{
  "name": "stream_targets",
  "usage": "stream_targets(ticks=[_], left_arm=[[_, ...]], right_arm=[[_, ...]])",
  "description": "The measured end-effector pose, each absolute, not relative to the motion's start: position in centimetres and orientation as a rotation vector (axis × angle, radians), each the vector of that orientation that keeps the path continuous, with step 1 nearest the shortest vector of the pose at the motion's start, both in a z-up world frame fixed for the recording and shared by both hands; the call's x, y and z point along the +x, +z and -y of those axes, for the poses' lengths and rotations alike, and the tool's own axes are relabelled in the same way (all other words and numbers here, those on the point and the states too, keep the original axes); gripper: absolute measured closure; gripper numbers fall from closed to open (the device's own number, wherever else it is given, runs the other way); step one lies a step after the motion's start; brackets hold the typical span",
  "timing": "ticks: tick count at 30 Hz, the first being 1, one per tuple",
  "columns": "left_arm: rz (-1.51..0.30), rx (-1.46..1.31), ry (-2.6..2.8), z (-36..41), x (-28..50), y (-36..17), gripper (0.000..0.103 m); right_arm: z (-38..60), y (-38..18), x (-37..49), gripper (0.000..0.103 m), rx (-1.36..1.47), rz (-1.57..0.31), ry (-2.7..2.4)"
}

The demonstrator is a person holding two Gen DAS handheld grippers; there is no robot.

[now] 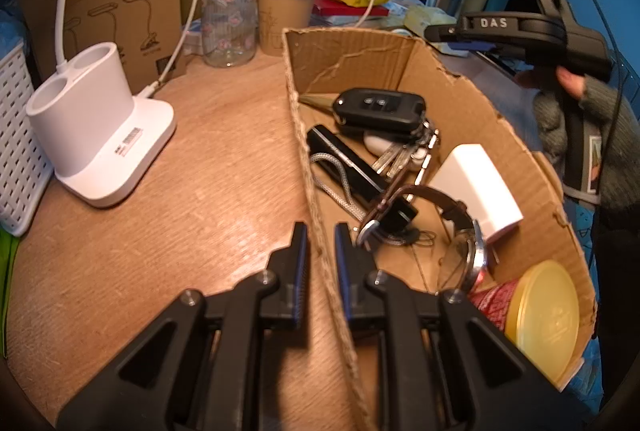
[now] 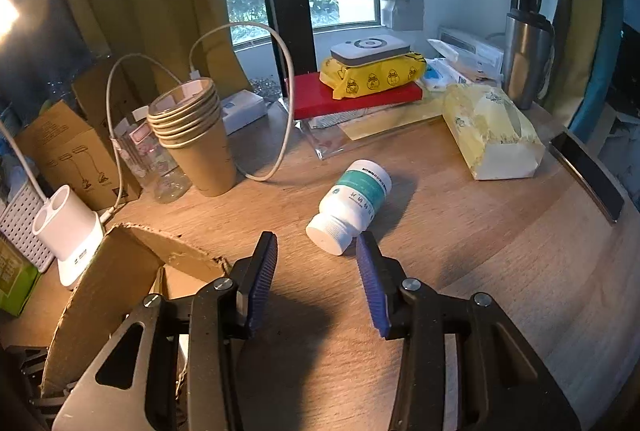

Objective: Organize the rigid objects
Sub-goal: 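Move the right gripper to the white pill bottle and grasp it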

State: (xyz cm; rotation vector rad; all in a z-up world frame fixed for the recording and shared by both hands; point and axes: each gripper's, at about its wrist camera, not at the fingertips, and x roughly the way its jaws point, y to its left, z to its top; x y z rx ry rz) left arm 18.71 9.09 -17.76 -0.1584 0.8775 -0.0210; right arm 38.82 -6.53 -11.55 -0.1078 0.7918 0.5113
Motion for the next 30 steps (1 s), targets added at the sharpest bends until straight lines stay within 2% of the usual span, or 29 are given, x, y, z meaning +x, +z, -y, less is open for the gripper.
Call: stream_targets(ticks=[5,30], left_arm=[[-0.878,-0.159,-0.021,-9.1,18.7,-17.8,0.088],[-0.877,-0.159,-0.020,-9.1,18.7,-17.8,0.088]], right_arm=[[6.3,-11.8,39.7,0.053,-0.116,-0.798,0.497],[4.8,-14.4,44.3,0.053,-0.141,-0.863,0.449]])
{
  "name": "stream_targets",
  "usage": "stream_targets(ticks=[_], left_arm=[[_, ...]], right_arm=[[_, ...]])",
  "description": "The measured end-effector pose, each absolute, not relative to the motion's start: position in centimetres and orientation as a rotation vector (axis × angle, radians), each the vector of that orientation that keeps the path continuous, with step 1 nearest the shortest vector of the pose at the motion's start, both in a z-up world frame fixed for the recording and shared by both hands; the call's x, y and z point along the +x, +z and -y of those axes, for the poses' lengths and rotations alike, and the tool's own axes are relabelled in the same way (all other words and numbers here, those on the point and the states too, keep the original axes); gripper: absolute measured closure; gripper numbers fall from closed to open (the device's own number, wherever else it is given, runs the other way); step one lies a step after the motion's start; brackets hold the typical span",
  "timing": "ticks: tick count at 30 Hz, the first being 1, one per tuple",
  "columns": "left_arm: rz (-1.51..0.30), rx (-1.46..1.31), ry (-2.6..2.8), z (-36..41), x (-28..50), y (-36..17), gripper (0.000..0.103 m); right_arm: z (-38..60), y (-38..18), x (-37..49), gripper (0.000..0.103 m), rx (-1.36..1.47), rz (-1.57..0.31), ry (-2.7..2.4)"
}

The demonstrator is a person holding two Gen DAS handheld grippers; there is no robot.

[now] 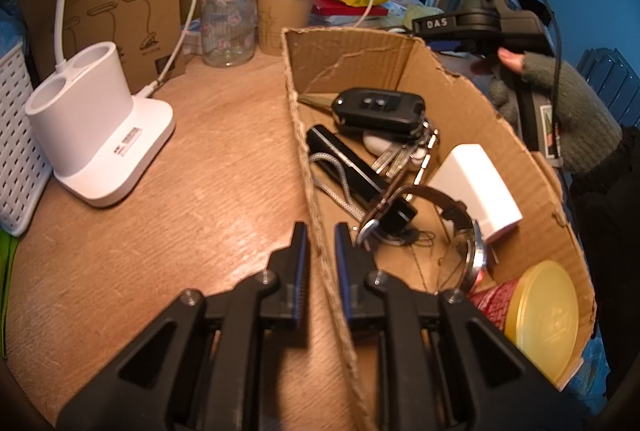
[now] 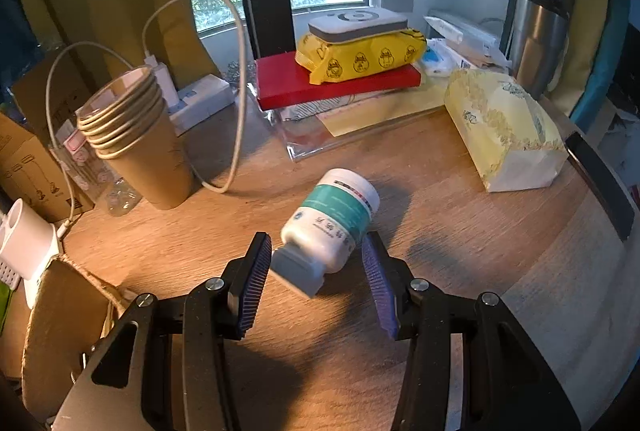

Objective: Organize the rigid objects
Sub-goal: 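Move the right gripper to the white pill bottle and grasp it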

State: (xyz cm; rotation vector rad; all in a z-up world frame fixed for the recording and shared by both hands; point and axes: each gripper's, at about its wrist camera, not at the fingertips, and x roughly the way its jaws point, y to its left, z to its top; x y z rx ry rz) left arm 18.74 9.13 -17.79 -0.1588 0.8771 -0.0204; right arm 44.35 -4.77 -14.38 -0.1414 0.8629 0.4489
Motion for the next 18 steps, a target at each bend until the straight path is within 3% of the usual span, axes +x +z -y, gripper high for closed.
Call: stream_targets(ticks=[18], left_arm=[[-0.877,-0.159,-0.020,-9.1,18.7,-17.8,0.088]], right_arm=[[3.8,-15.2,45.7,0.053,-0.133,-0.870,0.472]])
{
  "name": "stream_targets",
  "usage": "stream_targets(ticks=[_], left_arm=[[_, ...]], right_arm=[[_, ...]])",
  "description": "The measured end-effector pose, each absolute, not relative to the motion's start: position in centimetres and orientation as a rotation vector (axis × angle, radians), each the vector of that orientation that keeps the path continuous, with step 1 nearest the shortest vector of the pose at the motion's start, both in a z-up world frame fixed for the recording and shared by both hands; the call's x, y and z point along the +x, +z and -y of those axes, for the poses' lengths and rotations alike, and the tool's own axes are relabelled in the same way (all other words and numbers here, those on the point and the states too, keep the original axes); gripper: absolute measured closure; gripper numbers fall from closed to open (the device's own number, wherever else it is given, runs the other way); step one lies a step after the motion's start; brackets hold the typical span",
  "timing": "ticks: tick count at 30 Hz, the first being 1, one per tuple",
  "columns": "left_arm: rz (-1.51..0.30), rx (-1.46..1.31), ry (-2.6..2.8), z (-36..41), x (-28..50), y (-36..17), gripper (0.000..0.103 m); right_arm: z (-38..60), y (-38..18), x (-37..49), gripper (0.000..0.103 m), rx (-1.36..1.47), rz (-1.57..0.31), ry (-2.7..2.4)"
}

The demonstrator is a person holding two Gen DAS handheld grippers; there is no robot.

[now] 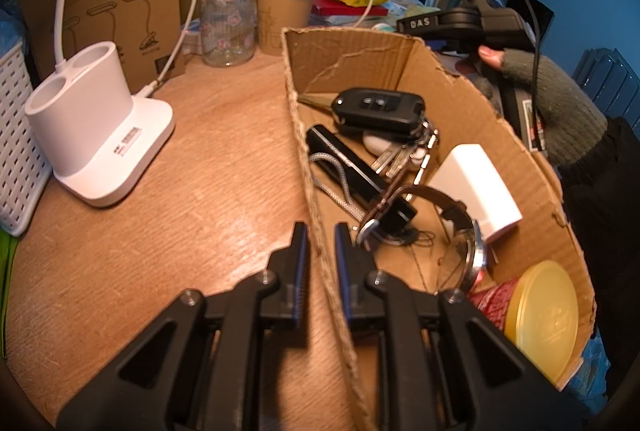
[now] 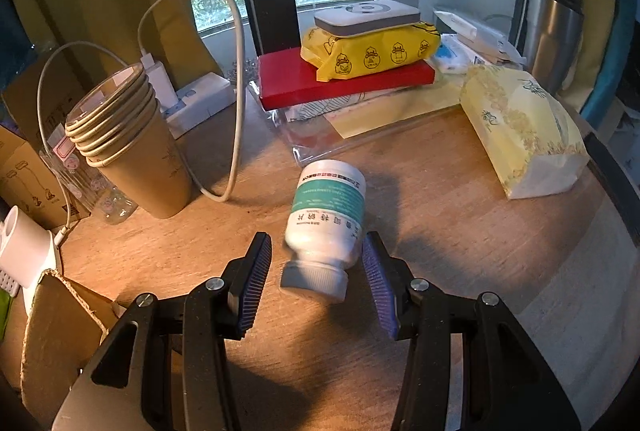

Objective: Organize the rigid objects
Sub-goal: 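Move the right gripper to the white pill bottle and grasp it, then lift the white pill bottle with the right gripper over the box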

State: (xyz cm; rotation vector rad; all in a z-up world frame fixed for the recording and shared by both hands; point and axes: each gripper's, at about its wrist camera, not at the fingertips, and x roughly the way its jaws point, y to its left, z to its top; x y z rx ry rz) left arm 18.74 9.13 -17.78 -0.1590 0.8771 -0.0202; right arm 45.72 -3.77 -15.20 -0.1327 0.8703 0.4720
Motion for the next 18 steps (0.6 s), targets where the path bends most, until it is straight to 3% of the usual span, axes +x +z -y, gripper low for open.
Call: stream_targets(ticks=[4,18], left_arm=[[-0.877,-0.159,-0.020,-9.1,18.7,-17.8,0.088],[-0.877,-0.159,-0.020,-9.2,18.8,-17.8,0.088]], right_arm=[[3.5,-15.4,45.7,0.059,-0.151,-0.870,0.471],[4.5,-14.1,43.7,0.059,-0.153,-0.827,0.481]])
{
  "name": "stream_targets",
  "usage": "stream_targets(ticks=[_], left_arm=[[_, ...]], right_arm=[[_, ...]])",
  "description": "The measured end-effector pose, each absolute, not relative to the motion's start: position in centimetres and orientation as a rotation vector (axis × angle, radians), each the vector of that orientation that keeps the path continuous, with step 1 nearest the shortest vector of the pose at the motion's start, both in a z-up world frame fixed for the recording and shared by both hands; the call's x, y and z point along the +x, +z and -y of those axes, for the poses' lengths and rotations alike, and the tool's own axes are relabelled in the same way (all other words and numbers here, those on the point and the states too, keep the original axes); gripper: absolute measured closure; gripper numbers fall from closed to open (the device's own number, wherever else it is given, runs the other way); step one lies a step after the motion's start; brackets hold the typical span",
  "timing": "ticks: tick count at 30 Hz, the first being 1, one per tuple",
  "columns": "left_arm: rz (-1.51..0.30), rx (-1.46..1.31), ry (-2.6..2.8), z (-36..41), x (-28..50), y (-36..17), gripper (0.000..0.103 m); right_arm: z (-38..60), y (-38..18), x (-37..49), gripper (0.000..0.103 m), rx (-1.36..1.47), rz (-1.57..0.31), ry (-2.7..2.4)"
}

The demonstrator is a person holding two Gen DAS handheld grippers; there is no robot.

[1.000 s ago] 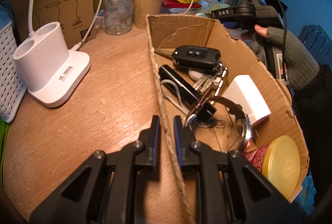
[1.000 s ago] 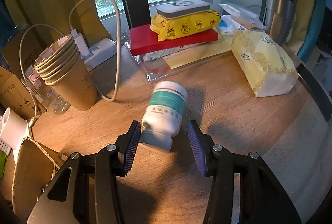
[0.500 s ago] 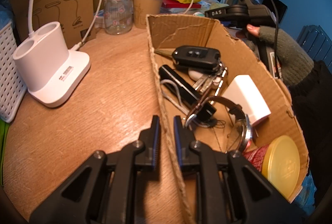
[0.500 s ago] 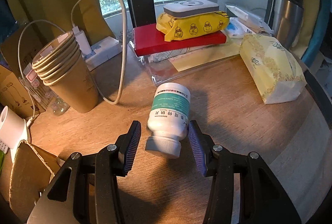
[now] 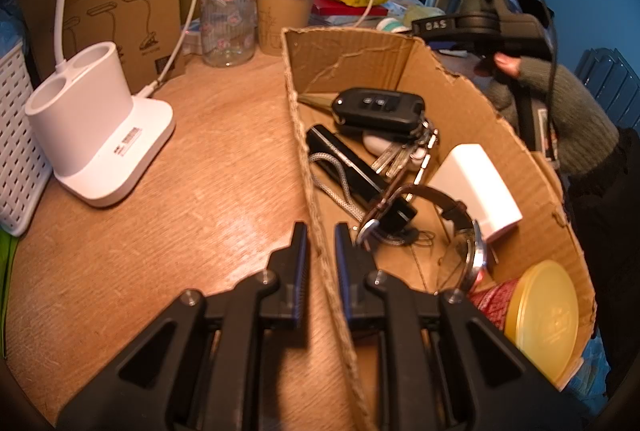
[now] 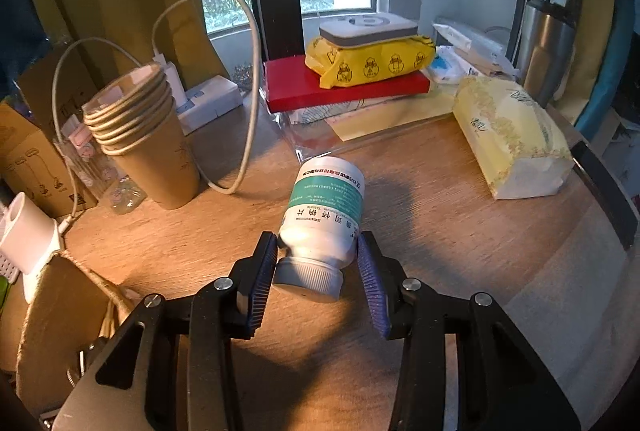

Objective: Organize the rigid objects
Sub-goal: 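Lift the white pill bottle with the right gripper over the box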

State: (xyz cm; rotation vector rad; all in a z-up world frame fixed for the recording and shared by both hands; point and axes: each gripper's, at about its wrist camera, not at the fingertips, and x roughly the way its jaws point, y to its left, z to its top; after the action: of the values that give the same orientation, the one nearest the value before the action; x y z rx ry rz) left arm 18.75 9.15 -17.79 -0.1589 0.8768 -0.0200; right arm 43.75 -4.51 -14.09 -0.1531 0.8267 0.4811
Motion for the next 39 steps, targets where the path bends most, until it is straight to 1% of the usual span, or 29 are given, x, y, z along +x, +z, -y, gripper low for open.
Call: stream_targets(ticks=[26,39], left_arm=[[-0.877,-0.159,-0.020,-9.2,18.8,-17.8,0.088],[-0.877,-0.159,-0.020,-9.2,18.8,-17.8,0.088]], right_arm=[[5.7,-9.0,35.5,0.059,-0.154,-0.727,0.565],[4.4,-8.5,32.0,0.059,-0.163,-0.717,0.632]])
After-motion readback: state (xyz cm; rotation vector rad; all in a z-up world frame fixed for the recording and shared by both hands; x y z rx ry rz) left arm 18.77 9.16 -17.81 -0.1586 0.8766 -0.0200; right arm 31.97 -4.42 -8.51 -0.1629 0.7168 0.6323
